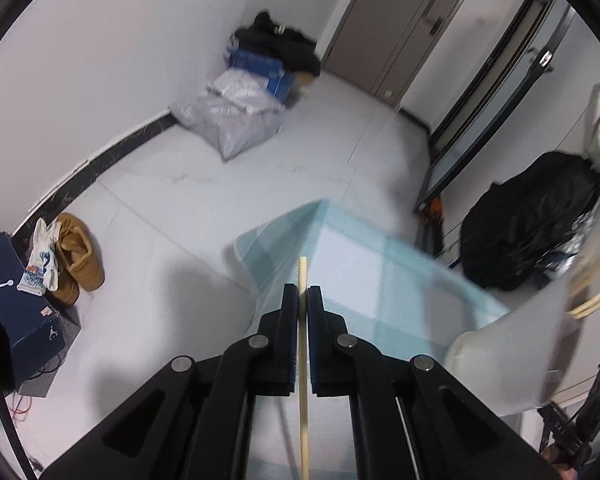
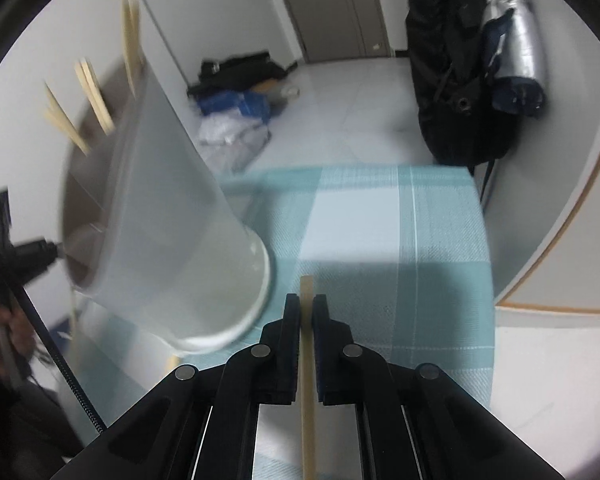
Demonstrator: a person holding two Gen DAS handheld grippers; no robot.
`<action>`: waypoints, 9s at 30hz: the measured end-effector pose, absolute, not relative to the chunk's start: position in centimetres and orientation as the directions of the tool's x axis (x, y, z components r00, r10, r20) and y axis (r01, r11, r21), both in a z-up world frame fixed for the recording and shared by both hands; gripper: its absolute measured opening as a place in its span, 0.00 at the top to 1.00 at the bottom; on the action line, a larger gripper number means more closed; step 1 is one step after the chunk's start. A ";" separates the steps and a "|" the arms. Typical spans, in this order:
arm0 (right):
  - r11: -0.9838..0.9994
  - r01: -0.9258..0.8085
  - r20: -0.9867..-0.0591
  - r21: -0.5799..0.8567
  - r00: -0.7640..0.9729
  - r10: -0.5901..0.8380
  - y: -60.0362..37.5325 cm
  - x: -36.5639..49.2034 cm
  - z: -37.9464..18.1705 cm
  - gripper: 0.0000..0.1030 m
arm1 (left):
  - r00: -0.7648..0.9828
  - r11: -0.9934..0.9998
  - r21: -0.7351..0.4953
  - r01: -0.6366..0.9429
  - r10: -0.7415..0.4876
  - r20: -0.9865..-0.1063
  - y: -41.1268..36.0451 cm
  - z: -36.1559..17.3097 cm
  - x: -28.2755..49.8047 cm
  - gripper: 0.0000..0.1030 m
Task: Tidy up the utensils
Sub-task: 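Carry both held chopsticks up over the white holder, then open both grippers over the holder, dropping the chopsticks in, then move both open grippers down to the last chopsticks on the mat, then grasp one chopstick with each gripper and lift them, then carry both chopsticks up over the white holder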
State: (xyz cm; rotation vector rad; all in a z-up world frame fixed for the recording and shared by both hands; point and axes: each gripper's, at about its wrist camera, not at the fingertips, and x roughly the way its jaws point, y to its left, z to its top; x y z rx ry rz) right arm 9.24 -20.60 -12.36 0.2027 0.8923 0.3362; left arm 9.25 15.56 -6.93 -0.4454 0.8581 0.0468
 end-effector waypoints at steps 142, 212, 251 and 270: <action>0.938 -0.324 -0.866 0.124 0.425 0.261 -10.5 1.5 -14.5 0.53 | 0.796 0.937 -0.318 -0.146 -0.079 -0.600 9.9 -3.8 -1.4 0.02; 0.728 -0.175 -0.539 0.662 0.564 0.626 -25.5 4.4 -8.6 0.95 | 0.434 0.998 -0.062 -0.002 -0.055 -0.899 -2.9 -12.6 5.2 0.96; 0.889 -0.329 -0.479 0.319 0.753 0.451 -20.0 -1.3 -3.1 0.95 | 0.820 0.972 -0.220 0.082 -0.191 -0.539 0.9 0.8 -3.2 0.99; 0.869 -0.359 -0.321 0.341 0.824 0.467 -21.7 -1.9 3.4 0.95 | 0.841 0.945 -0.216 0.243 -0.317 -0.438 -0.7 8.8 -1.9 0.99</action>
